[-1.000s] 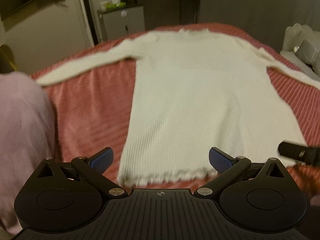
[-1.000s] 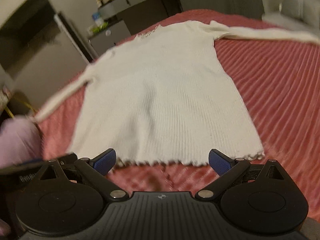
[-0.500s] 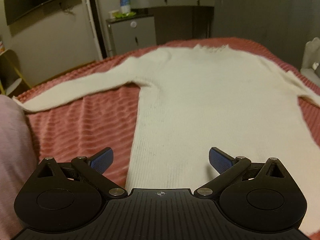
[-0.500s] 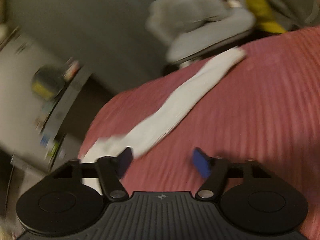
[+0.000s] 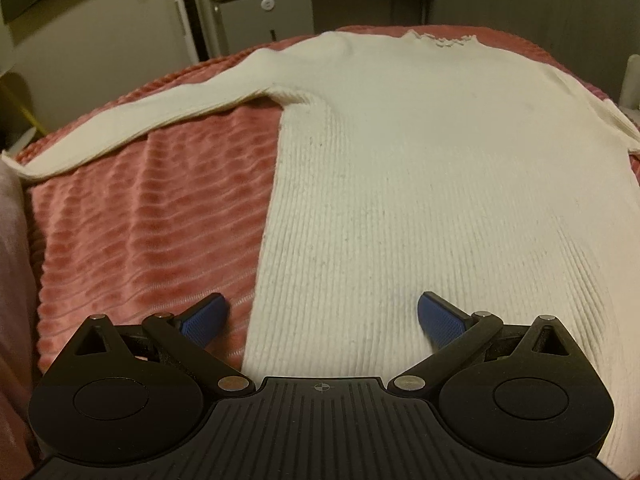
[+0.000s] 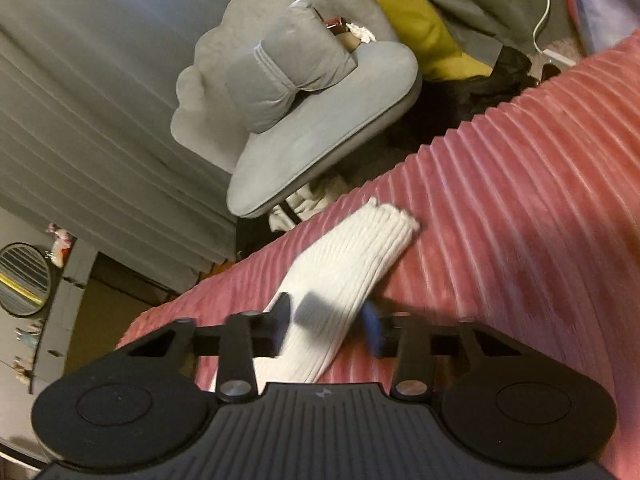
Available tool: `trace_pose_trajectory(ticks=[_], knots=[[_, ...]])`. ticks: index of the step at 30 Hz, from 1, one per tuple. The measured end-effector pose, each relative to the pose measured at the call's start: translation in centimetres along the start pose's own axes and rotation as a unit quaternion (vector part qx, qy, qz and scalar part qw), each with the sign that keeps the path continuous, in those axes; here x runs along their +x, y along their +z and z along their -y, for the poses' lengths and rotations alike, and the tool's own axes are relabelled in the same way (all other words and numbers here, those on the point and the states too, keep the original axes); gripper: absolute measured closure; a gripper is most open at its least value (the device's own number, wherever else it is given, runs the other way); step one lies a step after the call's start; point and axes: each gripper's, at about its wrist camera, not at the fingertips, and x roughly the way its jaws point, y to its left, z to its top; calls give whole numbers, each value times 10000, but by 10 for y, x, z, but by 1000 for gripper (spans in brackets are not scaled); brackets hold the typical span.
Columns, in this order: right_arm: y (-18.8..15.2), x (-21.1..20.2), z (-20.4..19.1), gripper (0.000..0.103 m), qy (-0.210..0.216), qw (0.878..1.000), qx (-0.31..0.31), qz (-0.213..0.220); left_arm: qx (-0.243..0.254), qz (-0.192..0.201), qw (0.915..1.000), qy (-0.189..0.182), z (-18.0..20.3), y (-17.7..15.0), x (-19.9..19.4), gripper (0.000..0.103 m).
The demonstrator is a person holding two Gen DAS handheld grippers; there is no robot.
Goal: Fold small clothes
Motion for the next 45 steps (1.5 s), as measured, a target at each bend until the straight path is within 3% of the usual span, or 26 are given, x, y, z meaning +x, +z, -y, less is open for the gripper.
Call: trace_pose_trajectory(ticks=[2, 6, 9, 12, 17, 18, 19, 20, 21, 23, 25, 27, 29, 32, 37, 40, 43, 44, 45], knots=[[0, -1, -2, 95, -67, 10000, -62, -38, -119, -80, 9999, -50, -3, 2, 1, 0], [0, -25, -17, 96, 75, 9995, -253, 166, -171, -170, 9995, -204, -8, 4, 4, 0], [-13, -58, -64, 96, 454, 9882, -1408, 408, -221, -178, 9991, -307, -12, 4, 4, 0], [-42, -95, -120, 96, 1222, 9611, -2435, 455, -260, -141, 9989, -362, -14, 4, 0, 0], [-132, -162, -207, 93, 2884, 8878, -3582, 156, -501, -23, 9961, -722, -23, 21, -19, 0], [-152, -170, -218, 87, 3106, 8759, -3693, -35, -517, 79, 9955, -789, -23, 28, -25, 0], [-174, -176, -225, 62, 3294, 8663, -3737, -368, -511, 231, 9947, -865, -23, 36, -32, 0], [-190, -179, -227, 49, 3397, 8619, -3717, -604, -468, 378, 9938, -938, -22, 44, -38, 0], [-205, -181, -224, 49, 3476, 8597, -3671, -732, -364, 496, 9926, -1050, -19, 54, -42, 0], [-225, -182, -210, 49, 3329, 8685, -3606, -701, -125, 669, 9889, -1319, -8, 72, -46, 0], [-237, -174, -189, 49, 2880, 8933, -3386, -670, 54, 744, 9853, -1540, 6, 88, -40, 0], [-245, -159, -164, 50, 2423, 9156, -3096, -845, 102, 570, 9816, -1817, 20, 103, -23, 0], [-251, -144, -139, 52, 2145, 9295, -2765, -1162, -68, 276, 9772, -2102, 32, 116, -2, 0], [-259, -129, -127, 54, 1814, 9297, -2901, -1363, -322, -15, 9710, -2368, 46, 128, 25, 0], [-259, -121, -116, 54, 1867, 9301, -2816, -1441, -495, -249, 9677, -2460, 70, 139, 63, 1], [-268, -113, -108, 54, 1762, 9306, -2811, -1548, -458, -480, 9627, -2625, 82, 140, 75, 19], [-272, -111, -105, 54, 1734, 9331, -2726, -1582, -146, -558, 9688, -2412, 97, 145, 84, 37], [-271, -109, -105, 54, 1736, 9331, -2730, -1570, 10, -489, 9713, -2330, 100, 147, 83, 55], [-270, -109, -105, 54, 1734, 9330, -2754, -1539, 145, -462, 9735, -2237, 103, 150, 83, 85]])
